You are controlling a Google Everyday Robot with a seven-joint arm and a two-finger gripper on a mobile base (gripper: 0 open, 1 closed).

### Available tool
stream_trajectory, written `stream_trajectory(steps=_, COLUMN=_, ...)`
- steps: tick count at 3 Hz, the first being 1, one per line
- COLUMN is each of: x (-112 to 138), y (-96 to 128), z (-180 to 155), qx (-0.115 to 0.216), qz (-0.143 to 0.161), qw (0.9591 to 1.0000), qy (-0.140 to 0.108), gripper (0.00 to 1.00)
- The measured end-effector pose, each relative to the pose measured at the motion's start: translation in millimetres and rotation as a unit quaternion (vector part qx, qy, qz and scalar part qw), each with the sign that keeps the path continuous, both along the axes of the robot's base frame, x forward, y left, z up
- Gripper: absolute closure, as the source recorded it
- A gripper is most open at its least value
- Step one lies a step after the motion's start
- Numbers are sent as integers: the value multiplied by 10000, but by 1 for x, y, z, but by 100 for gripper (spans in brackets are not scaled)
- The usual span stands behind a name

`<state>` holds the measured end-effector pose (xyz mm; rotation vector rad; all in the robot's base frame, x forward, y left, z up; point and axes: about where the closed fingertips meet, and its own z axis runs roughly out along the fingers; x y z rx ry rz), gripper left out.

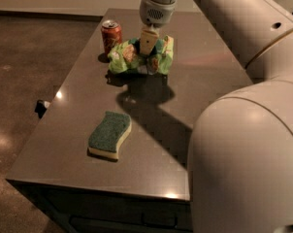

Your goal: Move green rice chip bag near coke can

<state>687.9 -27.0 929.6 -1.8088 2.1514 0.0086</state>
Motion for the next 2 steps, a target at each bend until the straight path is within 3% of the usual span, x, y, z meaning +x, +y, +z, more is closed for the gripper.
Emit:
stream_trajectory(steps=1, x=3, y=3, z=-2, qx=25, qz=3, qw=10000, qy=-37, gripper=9)
stream_trajectory(steps=2, x=6, y=5, z=-3, qx=43, qz=7, qw=10000, qy=-63, gripper=0)
